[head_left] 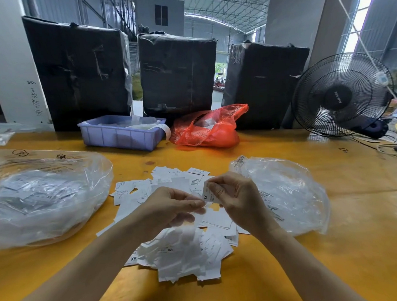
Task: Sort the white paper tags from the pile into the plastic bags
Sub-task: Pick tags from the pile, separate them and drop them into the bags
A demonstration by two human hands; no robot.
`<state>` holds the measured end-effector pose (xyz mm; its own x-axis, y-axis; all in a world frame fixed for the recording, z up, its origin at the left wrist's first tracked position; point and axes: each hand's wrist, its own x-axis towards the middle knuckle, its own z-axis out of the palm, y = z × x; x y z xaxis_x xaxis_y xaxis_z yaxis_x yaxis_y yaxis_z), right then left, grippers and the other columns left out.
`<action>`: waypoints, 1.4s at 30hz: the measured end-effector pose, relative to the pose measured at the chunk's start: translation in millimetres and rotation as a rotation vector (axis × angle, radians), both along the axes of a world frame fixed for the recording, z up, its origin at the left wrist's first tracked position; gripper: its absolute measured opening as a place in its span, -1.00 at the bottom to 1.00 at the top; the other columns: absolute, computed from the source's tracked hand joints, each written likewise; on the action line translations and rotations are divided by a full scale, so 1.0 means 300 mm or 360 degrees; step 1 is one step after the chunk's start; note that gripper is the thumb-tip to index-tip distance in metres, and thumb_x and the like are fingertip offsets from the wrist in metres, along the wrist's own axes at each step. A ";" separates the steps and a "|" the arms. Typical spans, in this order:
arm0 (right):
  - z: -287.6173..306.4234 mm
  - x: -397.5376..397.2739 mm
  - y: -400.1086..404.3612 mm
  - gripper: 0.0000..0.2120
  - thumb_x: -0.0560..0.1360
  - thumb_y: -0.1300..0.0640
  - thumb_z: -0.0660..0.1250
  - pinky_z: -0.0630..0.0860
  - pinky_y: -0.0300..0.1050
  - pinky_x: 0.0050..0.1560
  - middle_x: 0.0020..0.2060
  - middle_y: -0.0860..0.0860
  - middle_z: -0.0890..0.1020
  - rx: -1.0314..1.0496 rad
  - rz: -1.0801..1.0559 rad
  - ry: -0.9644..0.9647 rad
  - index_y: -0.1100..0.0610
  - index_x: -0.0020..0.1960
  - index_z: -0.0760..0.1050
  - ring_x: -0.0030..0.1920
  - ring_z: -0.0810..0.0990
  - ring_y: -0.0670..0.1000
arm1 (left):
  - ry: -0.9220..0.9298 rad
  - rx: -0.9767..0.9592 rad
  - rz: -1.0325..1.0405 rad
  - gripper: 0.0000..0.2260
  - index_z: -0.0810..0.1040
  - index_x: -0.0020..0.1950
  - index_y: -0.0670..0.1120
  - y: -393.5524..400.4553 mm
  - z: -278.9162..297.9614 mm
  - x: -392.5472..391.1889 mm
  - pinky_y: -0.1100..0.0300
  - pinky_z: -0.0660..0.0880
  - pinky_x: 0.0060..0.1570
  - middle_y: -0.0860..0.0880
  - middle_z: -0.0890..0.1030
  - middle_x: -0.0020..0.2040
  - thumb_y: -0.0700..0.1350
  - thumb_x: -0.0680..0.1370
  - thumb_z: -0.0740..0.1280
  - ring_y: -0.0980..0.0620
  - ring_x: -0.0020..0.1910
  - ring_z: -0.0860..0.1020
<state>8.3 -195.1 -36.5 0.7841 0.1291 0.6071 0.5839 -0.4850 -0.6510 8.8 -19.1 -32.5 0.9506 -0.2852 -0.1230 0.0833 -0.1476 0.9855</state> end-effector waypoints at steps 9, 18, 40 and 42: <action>-0.010 -0.002 0.013 -0.89 0.51 0.29 0.34 0.44 -0.38 -0.32 -0.24 -0.09 0.58 -0.0034 0.0236 0.0223 0.26 -0.02 0.64 -0.29 0.55 -0.24 | 0.0032 -0.0017 0.0053 -0.82 0.67 -0.05 -0.23 -0.003 0.006 -0.003 0.38 0.39 -0.49 -0.07 0.67 -0.30 -0.15 0.43 0.44 0.14 -0.45 0.53; -0.007 0.005 -0.006 -0.70 0.48 0.32 0.36 0.53 -0.28 -0.21 -0.27 0.02 0.59 0.0224 0.0339 0.0576 0.24 0.21 0.53 -0.30 0.57 -0.16 | 0.0044 -0.0046 0.0017 -0.72 0.66 -0.11 -0.23 -0.010 0.002 -0.014 0.36 0.44 -0.44 -0.05 0.59 -0.40 -0.05 0.32 0.47 0.14 -0.46 0.52; -0.025 -0.035 0.061 -0.50 0.42 0.30 0.43 0.64 -0.06 -0.11 -0.30 0.06 0.63 0.0350 0.0499 0.0793 0.04 0.31 0.41 -0.32 0.64 -0.02 | 0.0091 -0.0717 0.0661 -0.81 0.62 -0.11 -0.29 -0.071 -0.042 -0.011 0.22 0.57 -0.43 -0.20 0.64 -0.22 -0.14 0.49 0.38 -0.08 -0.30 0.61; -0.027 -0.037 0.065 -0.52 0.43 0.34 0.41 0.64 -0.10 -0.13 -0.32 0.06 0.64 0.0352 0.0470 0.0741 0.11 0.31 0.43 -0.34 0.62 -0.04 | 0.0085 -0.0742 0.0656 -0.79 0.62 -0.08 -0.31 -0.072 -0.043 -0.013 0.19 0.57 -0.42 -0.22 0.64 -0.21 -0.14 0.49 0.38 -0.09 -0.30 0.61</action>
